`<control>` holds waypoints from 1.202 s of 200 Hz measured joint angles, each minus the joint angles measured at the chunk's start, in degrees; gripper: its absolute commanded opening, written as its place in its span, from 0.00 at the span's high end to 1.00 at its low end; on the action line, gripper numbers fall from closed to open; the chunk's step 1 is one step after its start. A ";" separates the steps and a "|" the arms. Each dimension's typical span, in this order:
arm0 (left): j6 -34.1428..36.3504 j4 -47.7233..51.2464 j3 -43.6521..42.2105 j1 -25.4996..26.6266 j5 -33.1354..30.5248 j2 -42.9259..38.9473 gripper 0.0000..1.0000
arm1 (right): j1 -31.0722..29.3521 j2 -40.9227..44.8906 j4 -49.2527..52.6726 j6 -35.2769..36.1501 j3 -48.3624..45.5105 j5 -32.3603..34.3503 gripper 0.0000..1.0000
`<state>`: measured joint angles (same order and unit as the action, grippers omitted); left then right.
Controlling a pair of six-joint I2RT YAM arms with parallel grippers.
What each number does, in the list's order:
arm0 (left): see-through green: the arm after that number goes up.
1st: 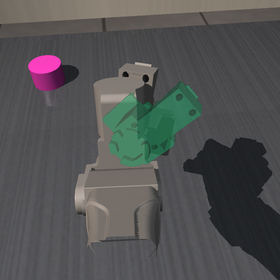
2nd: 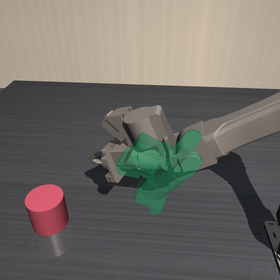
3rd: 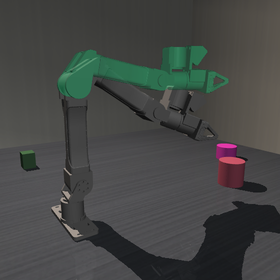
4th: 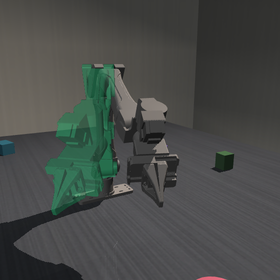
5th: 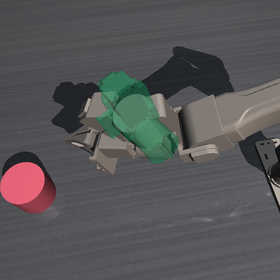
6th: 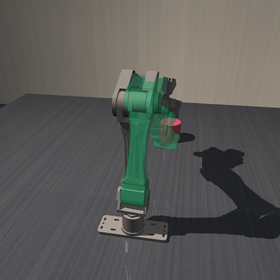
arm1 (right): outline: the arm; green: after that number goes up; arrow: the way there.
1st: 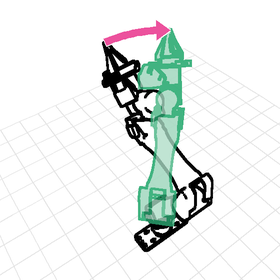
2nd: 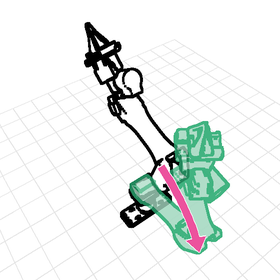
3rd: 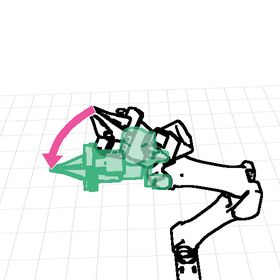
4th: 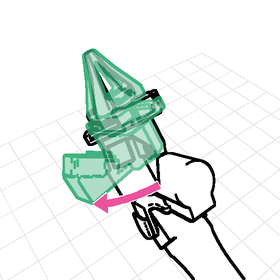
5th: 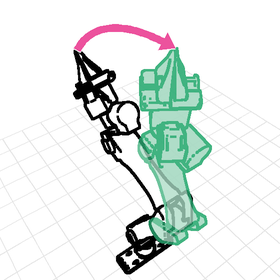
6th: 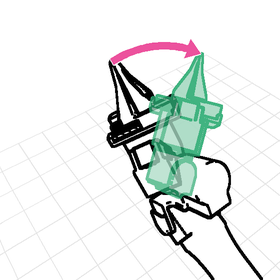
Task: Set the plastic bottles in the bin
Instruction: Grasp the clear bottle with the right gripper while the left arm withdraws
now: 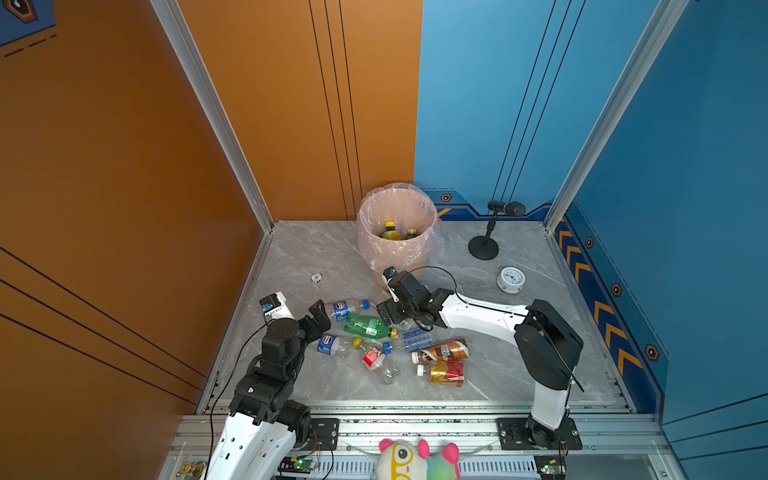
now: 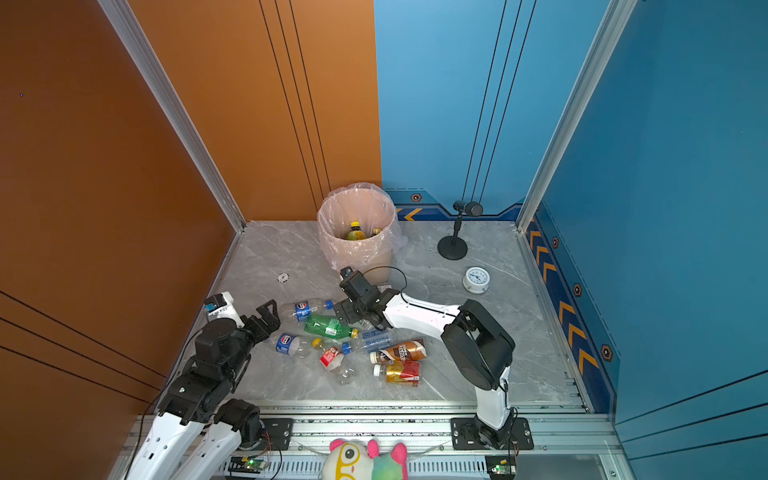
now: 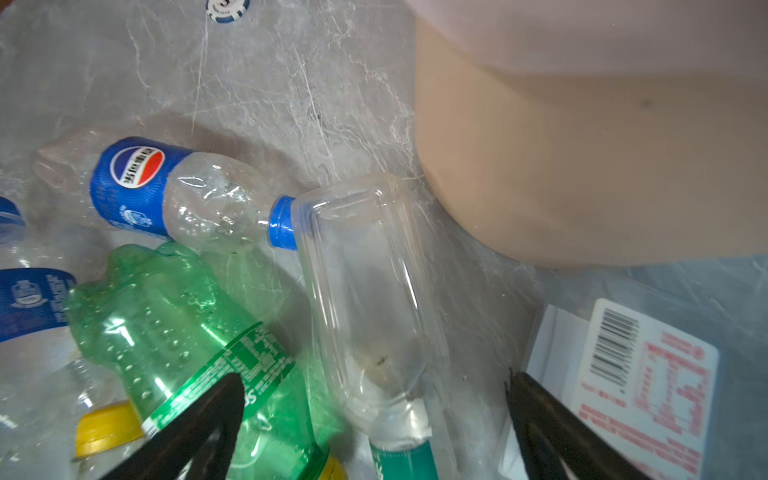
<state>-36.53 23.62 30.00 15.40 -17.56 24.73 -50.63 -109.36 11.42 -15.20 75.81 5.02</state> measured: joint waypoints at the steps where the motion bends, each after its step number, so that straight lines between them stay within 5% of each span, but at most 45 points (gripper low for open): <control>1: 0.00 0.02 0.00 0.00 0.02 -0.04 0.03 | 0.00 -0.11 0.00 0.00 0.09 0.00 0.02; 84: -0.44 2.12 0.00 -2.08 0.66 -2.14 0.02 | 0.02 -8.00 0.63 3.80 4.94 2.08 0.19; 157: -0.42 3.06 0.00 -3.37 1.36 -2.23 0.02 | 0.07 -8.35 0.61 8.22 5.57 2.32 0.51; 205: -0.48 3.26 0.00 -3.98 1.77 -3.08 0.02 | -0.44 -6.51 0.59 9.92 5.25 3.06 0.55; 240: -0.90 3.19 -0.20 -4.15 2.34 -3.08 0.02 | -2.36 3.76 -0.24 11.56 2.51 4.70 0.55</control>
<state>-37.43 26.81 29.80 11.25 -15.22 21.65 -52.99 -105.60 11.18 -3.64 78.32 9.72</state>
